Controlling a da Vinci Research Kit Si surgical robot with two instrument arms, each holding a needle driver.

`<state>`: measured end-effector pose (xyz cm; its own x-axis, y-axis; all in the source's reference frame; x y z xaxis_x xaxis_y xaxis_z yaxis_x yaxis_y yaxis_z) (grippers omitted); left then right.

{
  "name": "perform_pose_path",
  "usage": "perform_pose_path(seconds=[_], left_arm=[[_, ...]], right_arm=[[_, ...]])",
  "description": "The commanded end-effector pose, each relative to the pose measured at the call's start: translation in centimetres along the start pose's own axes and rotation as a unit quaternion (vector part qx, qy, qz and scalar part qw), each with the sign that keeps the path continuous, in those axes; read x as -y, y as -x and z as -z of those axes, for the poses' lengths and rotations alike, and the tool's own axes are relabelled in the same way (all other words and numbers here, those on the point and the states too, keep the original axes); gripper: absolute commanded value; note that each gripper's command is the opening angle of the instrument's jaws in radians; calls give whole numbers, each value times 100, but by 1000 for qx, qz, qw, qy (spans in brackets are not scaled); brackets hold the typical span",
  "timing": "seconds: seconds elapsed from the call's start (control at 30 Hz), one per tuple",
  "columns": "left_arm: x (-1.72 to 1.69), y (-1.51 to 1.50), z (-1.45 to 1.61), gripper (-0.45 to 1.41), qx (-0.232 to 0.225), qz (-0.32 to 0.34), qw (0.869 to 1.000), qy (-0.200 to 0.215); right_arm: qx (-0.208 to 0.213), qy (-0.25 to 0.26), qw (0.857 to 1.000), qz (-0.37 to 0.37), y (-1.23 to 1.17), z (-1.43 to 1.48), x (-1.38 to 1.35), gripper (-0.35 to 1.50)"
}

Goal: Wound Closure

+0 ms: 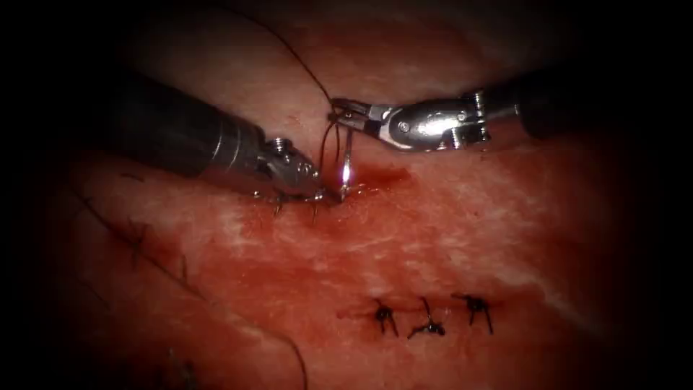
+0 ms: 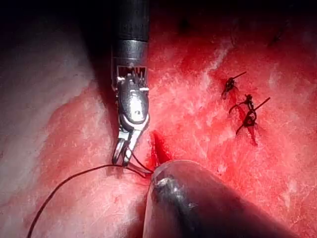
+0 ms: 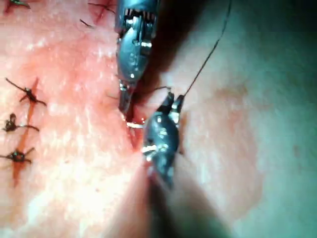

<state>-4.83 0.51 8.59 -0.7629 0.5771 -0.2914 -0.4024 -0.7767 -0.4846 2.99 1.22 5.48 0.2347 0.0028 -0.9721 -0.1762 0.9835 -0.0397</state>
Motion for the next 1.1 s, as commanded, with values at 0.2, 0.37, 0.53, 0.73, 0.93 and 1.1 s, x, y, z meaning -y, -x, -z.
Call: perform_pose_path(seconds=[0.2,0.37,0.53,0.73,0.93,1.1], left_arm=[[-3,1,5,-21,2,-1,1000,8],[-19,-16,45,-35,-10,-5,1000,-11],[-60,-23,60,-15,-10,-13,1000,-25],[-60,-18,24,-21,-12,-21,999,-25],[-47,-6,4,-23,-13,-27,999,-29],[-47,1,-9,-23,-14,-33,999,-24]], right_arm=[[-7,-11,1000,2,0,-5,14,-35],[-5,-20,1000,2,-1,-4,12,-35],[-6,-24,1000,2,-2,-5,10,-35],[-11,-33,999,-2,-6,-5,3,-35],[-26,-76,997,-8,-6,-9,5,-35],[-24,-80,996,-16,-7,-10,4,-35]])
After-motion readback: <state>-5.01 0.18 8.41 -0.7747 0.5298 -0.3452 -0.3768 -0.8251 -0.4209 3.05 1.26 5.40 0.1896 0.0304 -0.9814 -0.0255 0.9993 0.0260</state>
